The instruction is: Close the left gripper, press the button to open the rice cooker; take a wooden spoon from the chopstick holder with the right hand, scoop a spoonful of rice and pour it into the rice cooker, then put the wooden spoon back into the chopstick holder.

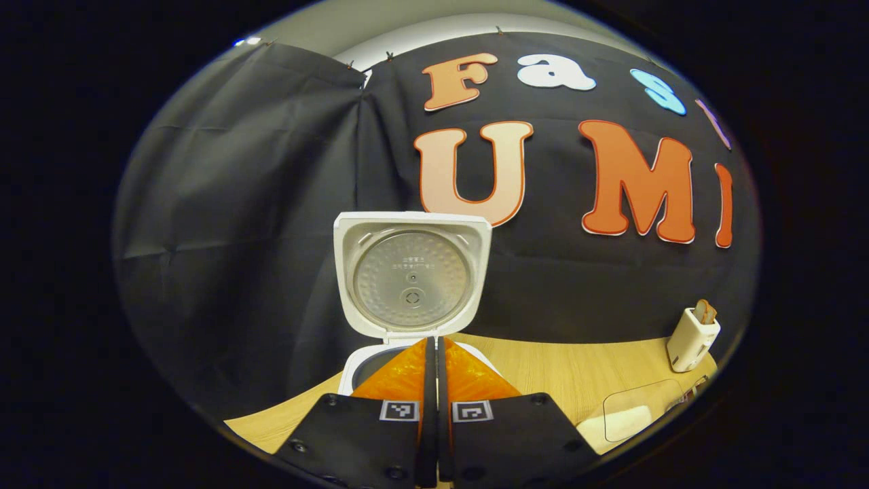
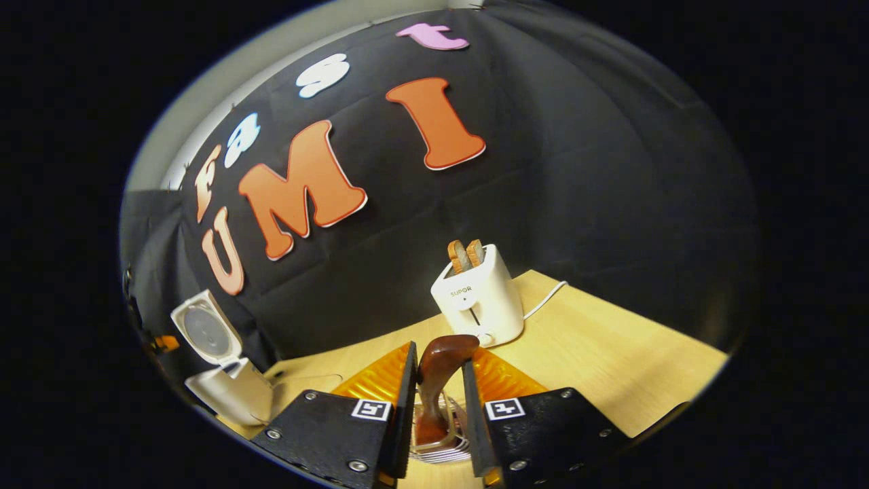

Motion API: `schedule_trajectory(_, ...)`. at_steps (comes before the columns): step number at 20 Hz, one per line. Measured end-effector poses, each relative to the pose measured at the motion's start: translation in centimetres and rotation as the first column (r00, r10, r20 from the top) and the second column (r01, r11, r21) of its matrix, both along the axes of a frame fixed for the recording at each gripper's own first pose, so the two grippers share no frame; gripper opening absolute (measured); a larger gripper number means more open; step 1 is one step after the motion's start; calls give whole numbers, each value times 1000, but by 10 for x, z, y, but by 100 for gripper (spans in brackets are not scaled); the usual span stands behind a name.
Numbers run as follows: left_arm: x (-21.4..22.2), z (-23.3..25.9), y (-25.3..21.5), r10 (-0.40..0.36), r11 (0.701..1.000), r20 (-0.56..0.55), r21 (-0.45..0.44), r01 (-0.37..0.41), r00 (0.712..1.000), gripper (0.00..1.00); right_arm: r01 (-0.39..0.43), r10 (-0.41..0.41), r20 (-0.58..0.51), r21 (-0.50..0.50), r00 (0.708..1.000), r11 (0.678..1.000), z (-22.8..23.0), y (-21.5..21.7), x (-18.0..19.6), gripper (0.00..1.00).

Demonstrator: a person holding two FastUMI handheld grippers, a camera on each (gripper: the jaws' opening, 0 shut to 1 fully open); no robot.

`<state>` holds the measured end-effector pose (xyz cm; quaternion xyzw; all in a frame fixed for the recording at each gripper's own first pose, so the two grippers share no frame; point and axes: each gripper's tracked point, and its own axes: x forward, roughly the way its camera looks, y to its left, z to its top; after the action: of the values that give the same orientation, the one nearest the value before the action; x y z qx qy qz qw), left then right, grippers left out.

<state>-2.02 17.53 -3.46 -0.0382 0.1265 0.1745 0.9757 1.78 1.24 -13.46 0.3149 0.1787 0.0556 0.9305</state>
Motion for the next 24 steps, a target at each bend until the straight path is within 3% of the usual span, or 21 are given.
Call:
schedule_trajectory(2, -2, -4, -7, -25, 999, -5, 35, 25, 1000, 4, -5, 5, -10, 48, 1000, 999, -4, 3, -6, 30)
schedule_trajectory(3, -2, -3, -10, -36, 998, -5, 50, 36, 999, 4, 39, -37, -24, 54, 999, 998, -10, -1, 2, 26)
schedule_trajectory(5, -2, -5, -15, -49, 997, -12, 60, 50, 999, 4, 36, -35, -21, 67, 999, 997, -2, -1, -5, 24)
schedule_trajectory(9, -1, -17, -24, -69, 996, -25, 49, 71, 997, 4, 19, -19, 12, 20, 1000, 1000, 7, 4, -18, 19)
schedule_trajectory(16, -4, -39, -41, -109, 993, -68, 40, 112, 992, 4, 9, -9, 9, -27, 1000, 1000, 10, 5, -25, 19)
schedule_trajectory(24, -3, -35, -47, -140, 988, -16, 71, 140, 990, 4, 20, -21, -23, -64, 1000, 998, 15, 12, -23, 12)
